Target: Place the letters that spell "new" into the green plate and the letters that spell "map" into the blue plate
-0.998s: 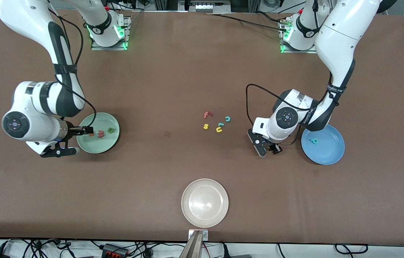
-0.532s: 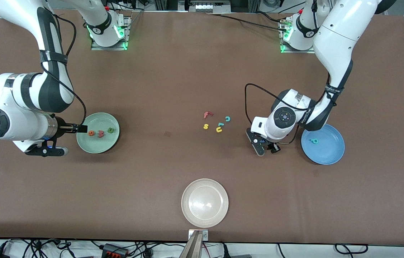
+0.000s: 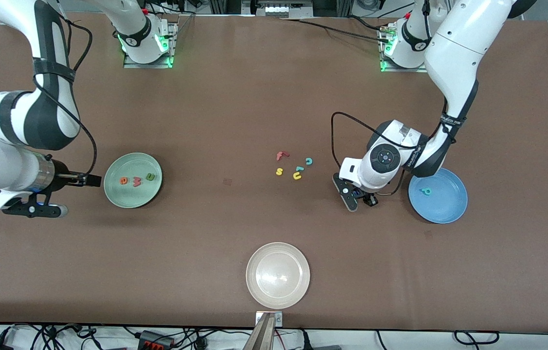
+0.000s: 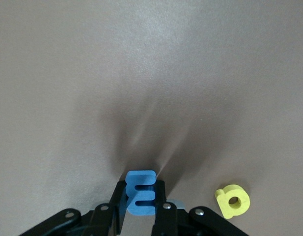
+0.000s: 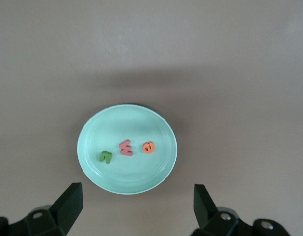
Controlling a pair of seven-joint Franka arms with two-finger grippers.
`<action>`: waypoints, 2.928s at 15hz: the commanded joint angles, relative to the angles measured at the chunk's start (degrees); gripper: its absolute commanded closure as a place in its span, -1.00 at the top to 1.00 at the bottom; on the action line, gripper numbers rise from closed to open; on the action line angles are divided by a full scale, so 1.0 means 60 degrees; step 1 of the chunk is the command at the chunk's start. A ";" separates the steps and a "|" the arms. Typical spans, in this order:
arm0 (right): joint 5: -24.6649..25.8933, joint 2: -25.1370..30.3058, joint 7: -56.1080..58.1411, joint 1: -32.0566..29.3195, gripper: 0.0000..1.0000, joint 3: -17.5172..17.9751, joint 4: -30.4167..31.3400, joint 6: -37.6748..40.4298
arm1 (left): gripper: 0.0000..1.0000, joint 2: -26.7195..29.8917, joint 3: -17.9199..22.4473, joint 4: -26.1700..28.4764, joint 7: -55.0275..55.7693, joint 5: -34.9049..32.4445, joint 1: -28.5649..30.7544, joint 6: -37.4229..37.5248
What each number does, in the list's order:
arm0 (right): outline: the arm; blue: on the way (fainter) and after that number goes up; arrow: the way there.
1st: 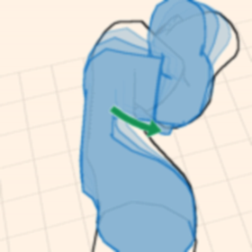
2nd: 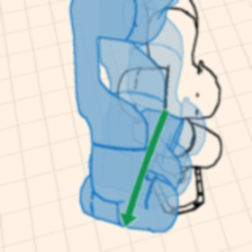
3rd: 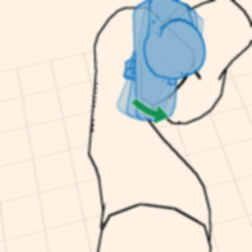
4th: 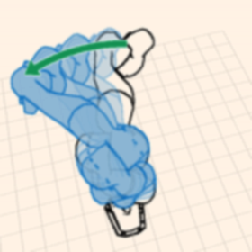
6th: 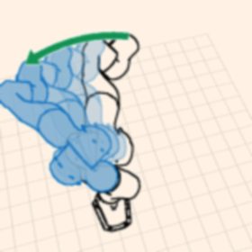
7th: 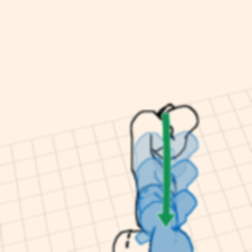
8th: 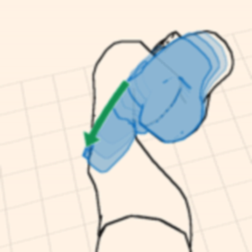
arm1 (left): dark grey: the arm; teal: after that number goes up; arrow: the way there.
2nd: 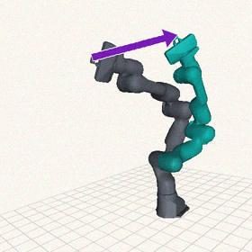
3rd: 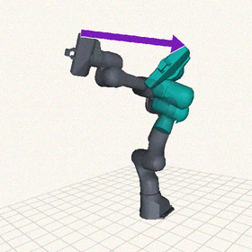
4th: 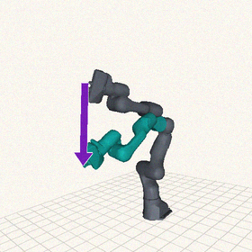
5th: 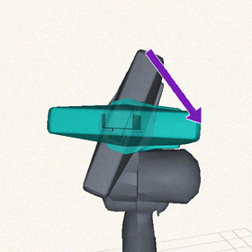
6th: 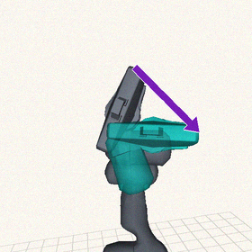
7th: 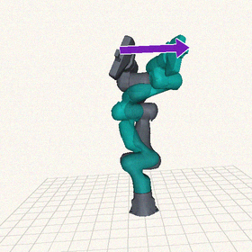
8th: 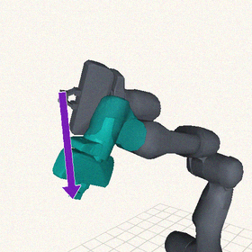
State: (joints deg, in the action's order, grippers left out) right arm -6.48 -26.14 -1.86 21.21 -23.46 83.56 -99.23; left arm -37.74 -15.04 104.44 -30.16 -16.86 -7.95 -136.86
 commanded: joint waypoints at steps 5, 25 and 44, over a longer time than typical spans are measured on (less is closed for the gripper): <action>-0.0092 0.1087 -0.0642 -0.0633 1.00 0.0320 -0.0289 0.0308 | -0.89 0.1338 0.0177 -0.0444 -0.0087 -0.0179 0.0984 0.2681; 0.1637 0.2964 0.0853 -0.3551 1.00 0.3136 -0.0026 0.1274 | 1.00 0.1398 -0.2090 0.0157 0.5764 0.1109 0.2907 0.3987; 0.1534 0.5587 0.0764 -0.3549 1.00 0.3148 0.3593 0.0337 | 0.05 0.0152 -0.2943 0.1651 0.7868 -0.2786 0.2101 0.0456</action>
State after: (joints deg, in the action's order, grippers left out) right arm 2.56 5.77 2.53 -0.53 -4.08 103.09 -95.97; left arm -37.38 -32.52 113.42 17.98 -32.03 3.93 -133.48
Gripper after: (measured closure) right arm 0.000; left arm 0.317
